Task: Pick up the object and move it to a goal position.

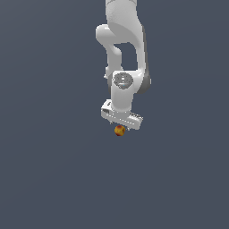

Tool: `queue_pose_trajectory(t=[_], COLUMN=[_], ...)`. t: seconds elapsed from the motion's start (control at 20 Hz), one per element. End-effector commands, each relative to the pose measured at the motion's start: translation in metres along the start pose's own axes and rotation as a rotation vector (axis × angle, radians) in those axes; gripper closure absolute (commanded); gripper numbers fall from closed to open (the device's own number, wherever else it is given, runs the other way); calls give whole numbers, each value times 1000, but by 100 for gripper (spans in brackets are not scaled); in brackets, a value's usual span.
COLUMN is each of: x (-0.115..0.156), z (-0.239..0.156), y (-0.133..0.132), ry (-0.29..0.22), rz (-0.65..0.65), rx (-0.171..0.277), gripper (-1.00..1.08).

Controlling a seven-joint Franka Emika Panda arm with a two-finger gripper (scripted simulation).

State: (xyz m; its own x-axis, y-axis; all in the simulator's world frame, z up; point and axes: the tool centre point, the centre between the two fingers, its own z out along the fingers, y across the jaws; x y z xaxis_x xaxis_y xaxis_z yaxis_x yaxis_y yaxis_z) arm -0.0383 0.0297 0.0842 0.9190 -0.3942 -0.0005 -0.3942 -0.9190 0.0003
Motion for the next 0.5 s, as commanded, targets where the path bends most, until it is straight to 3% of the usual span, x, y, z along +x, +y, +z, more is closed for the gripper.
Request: queue_pose_trajectory(t=[0.0,0.45], x=[0,-1], z=[1,36], y=[0,1], ry=[0,0], rz=[0,4], rx=[0,0], gripper=[-92,-92])
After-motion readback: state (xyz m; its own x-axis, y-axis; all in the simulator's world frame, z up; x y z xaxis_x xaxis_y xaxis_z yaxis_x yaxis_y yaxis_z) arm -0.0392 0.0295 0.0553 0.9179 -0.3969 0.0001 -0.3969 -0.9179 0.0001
